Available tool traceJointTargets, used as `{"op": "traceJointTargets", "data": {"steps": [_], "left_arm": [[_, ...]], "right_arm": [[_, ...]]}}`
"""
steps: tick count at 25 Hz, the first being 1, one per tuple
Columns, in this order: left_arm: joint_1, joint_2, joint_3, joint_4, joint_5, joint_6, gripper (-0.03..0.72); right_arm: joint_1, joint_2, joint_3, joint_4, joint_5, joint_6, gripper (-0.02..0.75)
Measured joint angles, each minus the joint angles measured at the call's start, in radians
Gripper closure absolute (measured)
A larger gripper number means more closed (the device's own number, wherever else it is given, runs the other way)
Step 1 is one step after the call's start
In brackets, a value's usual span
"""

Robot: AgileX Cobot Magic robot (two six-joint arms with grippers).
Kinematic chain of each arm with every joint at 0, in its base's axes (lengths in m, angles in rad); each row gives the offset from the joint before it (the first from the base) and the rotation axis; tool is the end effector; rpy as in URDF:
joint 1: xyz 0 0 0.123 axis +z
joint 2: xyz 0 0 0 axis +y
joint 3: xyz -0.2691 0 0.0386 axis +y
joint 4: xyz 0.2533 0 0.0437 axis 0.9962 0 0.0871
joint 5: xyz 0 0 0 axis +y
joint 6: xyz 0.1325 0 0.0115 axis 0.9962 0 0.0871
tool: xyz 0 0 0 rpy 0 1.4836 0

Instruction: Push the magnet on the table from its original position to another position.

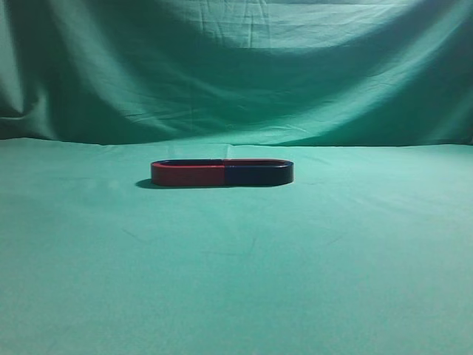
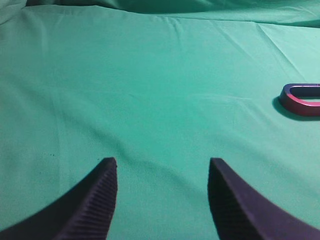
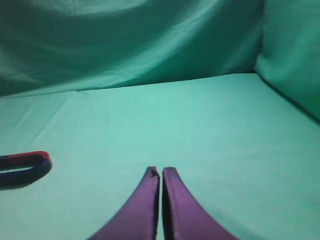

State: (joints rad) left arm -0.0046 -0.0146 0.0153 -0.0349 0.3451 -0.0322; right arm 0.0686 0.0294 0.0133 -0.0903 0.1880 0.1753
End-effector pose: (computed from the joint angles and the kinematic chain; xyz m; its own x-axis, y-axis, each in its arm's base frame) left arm 0.1122 -0.0021 0.1671 -0.2560 -0.0638 -0.9646 -0.0006 0.9978 -0.0659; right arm 0.1186 0.0059 0.1833 -0.1459 0.0766 -0.9863 -0.0394 0.9958 0.0832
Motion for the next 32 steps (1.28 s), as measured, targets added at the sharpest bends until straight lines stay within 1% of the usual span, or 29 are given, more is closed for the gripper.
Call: {"op": "traceJointTargets", "data": {"steps": [4, 6, 10, 14, 32], "left_arm": [[0.0, 0.0, 0.0, 0.0, 0.0, 0.0, 0.316], [0.0, 0.0, 0.0, 0.0, 0.0, 0.0, 0.316], [0.0, 0.0, 0.0, 0.0, 0.0, 0.0, 0.316], [0.0, 0.0, 0.0, 0.0, 0.0, 0.0, 0.316], [0.0, 0.0, 0.0, 0.0, 0.0, 0.0, 0.316]], "right_arm": [[-0.076, -0.037, 0.013, 0.0, 0.043, 0.0, 0.738], [-0.088, -0.039, 0.013, -0.001, 0.089, 0.0, 0.738], [-0.095, -0.041, 0.014, -0.004, 0.177, 0.0, 0.738], [-0.095, -0.041, 0.015, -0.004, 0.196, 0.0, 0.738], [-0.095, -0.041, 0.015, -0.004, 0.198, 0.004, 0.738]]}}
